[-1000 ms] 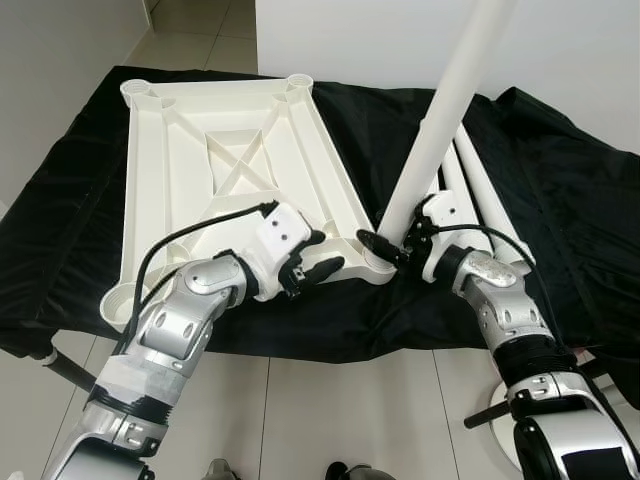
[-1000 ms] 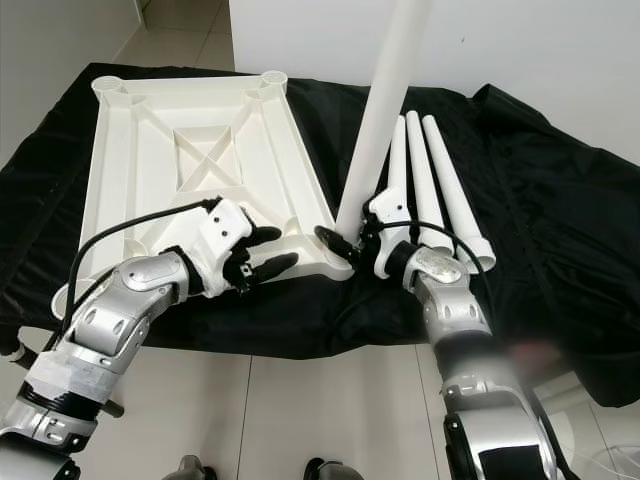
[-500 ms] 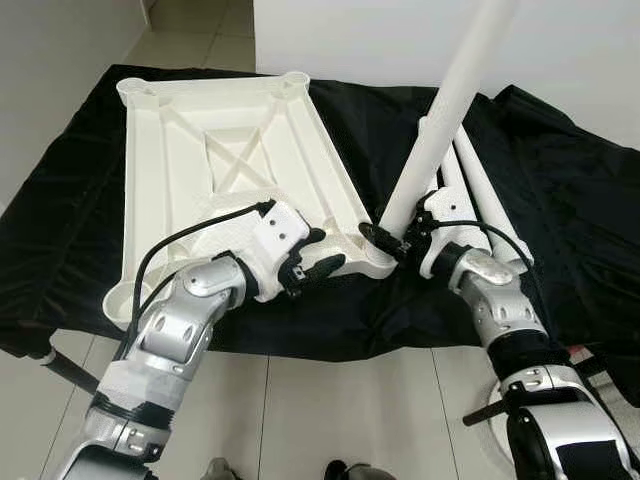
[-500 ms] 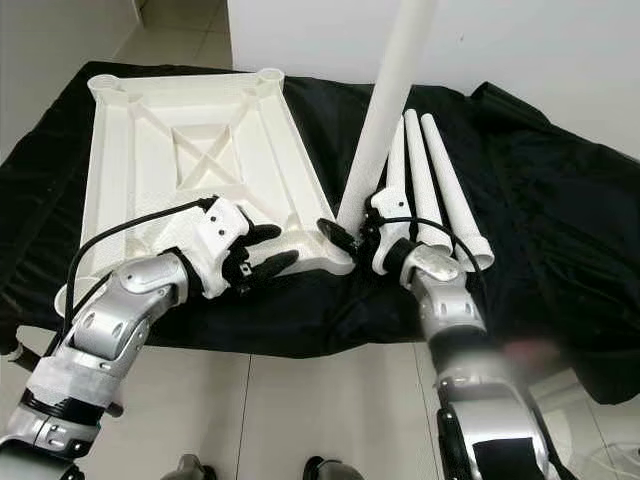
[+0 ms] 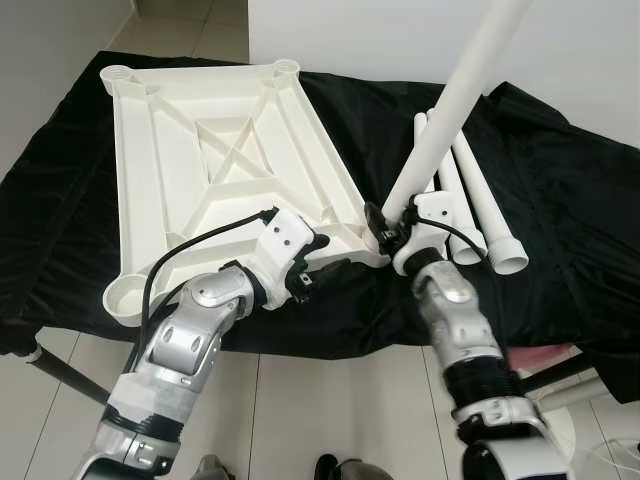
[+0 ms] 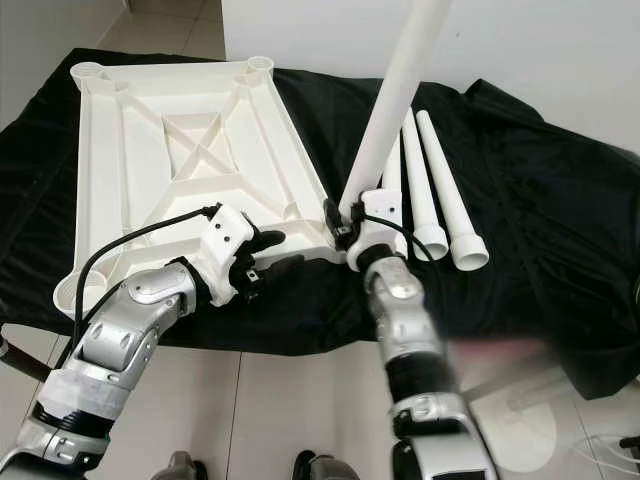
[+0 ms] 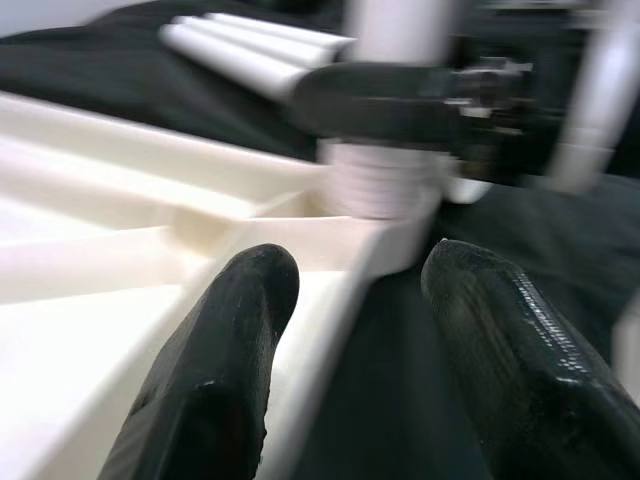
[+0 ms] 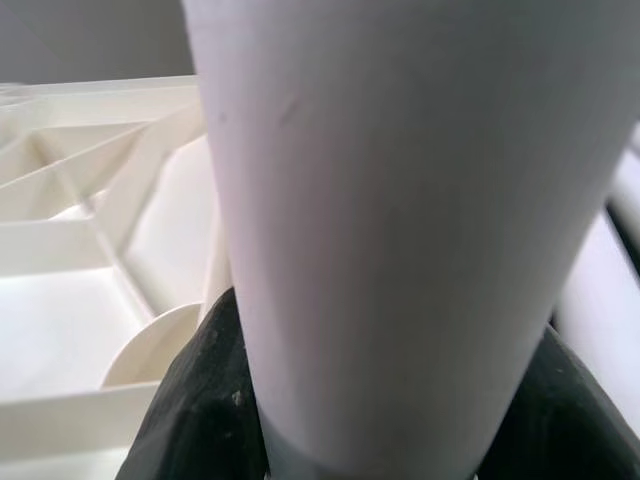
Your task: Building children table
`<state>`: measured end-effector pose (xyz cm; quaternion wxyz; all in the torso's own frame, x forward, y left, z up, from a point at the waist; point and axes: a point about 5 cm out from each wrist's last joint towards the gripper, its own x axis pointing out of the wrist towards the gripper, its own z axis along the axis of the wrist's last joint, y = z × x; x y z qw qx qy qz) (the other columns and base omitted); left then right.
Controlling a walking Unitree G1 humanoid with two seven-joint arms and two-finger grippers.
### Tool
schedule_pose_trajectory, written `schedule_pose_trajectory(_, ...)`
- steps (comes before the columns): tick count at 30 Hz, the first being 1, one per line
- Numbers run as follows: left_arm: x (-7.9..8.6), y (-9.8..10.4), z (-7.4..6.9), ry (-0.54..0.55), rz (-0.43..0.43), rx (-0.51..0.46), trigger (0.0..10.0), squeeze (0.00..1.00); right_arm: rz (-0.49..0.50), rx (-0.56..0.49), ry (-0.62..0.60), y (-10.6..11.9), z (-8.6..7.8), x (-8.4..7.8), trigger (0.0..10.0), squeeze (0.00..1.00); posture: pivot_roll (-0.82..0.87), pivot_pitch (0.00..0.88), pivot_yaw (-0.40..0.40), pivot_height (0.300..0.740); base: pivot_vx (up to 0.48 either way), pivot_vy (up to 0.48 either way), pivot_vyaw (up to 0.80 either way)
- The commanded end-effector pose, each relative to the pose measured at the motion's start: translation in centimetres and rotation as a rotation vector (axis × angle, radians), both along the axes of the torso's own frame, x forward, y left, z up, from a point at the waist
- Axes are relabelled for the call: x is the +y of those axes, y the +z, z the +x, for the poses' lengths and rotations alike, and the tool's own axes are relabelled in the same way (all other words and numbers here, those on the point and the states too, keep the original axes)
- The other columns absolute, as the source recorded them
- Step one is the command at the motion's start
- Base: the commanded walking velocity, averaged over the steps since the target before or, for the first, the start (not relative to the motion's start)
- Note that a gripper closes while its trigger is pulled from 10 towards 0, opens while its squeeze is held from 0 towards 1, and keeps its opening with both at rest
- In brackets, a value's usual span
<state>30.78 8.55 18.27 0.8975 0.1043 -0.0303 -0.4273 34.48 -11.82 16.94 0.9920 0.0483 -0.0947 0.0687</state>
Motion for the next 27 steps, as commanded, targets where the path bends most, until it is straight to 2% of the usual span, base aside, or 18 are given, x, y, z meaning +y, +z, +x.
schedule_pose_trajectory(1,0.0,-0.2,0.2,0.017,-0.005,0.0,10.0,0.0,0.026,0.11,-0.069,-2.3,-0.5,-0.7,10.0,0.0,0.02,0.147,-0.104,0.74,0.0,0.0,0.0)
schedule_pose_trajectory(5,0.0,-0.1,0.3,0.019,-0.007,-0.002,10.0,0.0,0.034,0.117,-0.122,-2.5,-1.1,0.0,10.0,0.0,0.01,0.138,-0.101,0.74,0.0,0.0,0.0)
schedule_pose_trajectory(8,-0.2,0.1,0.2,0.012,-0.011,-0.045,10.0,0.0,0.092,0.153,-0.212,-2.6,-2.1,0.5,10.0,0.0,0.0,0.124,-0.097,0.74,0.0,0.0,0.0)
schedule_pose_trajectory(14,-0.6,-0.1,-0.1,-0.016,-0.033,-0.058,10.0,0.0,0.066,0.127,-0.21,-2.1,-2.6,0.2,10.0,0.0,-0.02,0.104,-0.1,0.74,0.0,0.0,0.0)
schedule_pose_trajectory(15,-0.6,-0.1,-0.1,-0.022,-0.029,-0.06,10.0,0.0,0.068,0.12,-0.215,-1.9,-2.7,-0.2,10.0,1.0,-0.02,0.1,-0.101,0.74,0.0,0.0,0.0)
schedule_pose_trajectory(17,-0.6,-0.4,-0.1,-0.042,-0.035,-0.026,10.0,0.0,0.074,0.099,-0.226,-1.4,-2.9,-0.7,10.0,1.0,-0.02,0.086,-0.101,0.74,0.0,0.0,0.0)
schedule_pose_trajectory(24,-0.2,-0.7,-0.5,-0.068,-0.058,0.009,10.0,0.0,0.074,0.016,-0.071,-0.3,-2.8,-0.9,10.0,1.0,0.0,0.057,-0.094,0.74,0.0,0.0,0.0)
schedule_pose_trajectory(26,-0.2,-0.7,-0.5,-0.068,-0.058,0.009,10.0,0.0,0.074,0.016,-0.071,-0.3,-2.8,-0.9,10.0,1.0,0.0,0.057,-0.094,0.74,0.0,0.0,0.0)
schedule_pose_trajectory(27,-0.1,-0.8,-0.7,-0.078,-0.053,0.006,10.0,0.0,0.055,0.011,-0.033,-0.2,-2.7,-1.0,10.0,0.0,0.01,0.047,-0.091,0.74,0.0,0.0,0.0)
